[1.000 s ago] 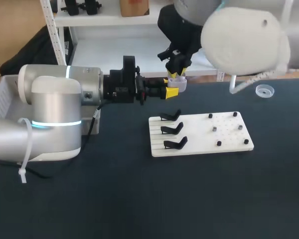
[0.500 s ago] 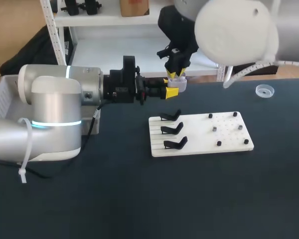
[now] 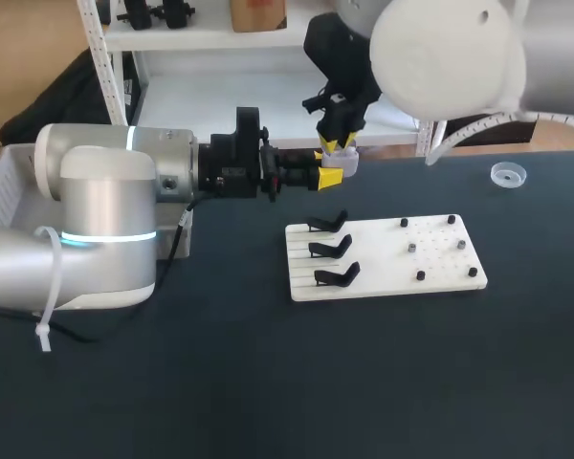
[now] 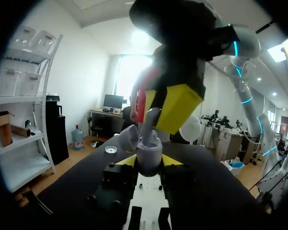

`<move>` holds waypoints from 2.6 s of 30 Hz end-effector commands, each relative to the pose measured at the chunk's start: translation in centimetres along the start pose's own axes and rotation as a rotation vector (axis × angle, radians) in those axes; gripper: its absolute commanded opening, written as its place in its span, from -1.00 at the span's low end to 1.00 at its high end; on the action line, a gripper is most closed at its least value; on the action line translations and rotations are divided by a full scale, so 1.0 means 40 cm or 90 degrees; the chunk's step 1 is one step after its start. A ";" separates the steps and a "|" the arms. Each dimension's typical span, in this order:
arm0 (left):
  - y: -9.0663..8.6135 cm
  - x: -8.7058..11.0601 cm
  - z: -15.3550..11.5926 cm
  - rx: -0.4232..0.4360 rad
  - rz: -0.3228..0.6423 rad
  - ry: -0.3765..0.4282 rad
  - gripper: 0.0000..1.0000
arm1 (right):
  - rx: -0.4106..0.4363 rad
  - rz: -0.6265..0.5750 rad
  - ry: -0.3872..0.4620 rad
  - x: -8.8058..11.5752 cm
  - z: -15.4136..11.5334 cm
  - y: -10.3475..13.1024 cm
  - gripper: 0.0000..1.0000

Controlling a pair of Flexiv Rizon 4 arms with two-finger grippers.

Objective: Pick up each earbud case from the left stands, insert the matching earbuds, close the lid, and place the case in the box.

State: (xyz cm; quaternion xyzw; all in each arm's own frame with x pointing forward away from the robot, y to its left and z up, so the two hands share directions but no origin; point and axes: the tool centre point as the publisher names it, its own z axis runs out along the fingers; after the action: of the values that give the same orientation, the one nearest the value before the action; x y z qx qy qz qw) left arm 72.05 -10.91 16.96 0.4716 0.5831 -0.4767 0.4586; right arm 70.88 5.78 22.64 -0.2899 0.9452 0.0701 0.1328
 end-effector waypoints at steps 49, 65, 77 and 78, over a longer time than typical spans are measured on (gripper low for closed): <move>0.000 0.001 0.000 0.000 0.000 -0.001 -1.00 | 0.009 -0.005 0.010 0.013 0.024 -0.003 -0.40; 0.000 0.001 0.000 0.000 0.000 -0.001 -1.00 | 0.016 -0.004 0.010 0.013 0.022 -0.009 -0.37; 0.000 0.001 0.000 0.000 0.000 -0.001 -1.00 | 0.021 -0.005 0.005 0.006 0.012 -0.011 -0.35; 0.000 0.001 0.000 0.000 0.000 -0.001 -1.00 | 0.021 -0.005 0.005 0.005 0.010 -0.011 -0.36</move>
State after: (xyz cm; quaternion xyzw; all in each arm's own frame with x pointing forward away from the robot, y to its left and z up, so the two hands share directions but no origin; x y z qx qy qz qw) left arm 72.07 -10.93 16.92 0.4716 0.5832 -0.4766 0.4586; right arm 71.22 5.44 22.10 -0.2930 0.9454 0.0539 0.1319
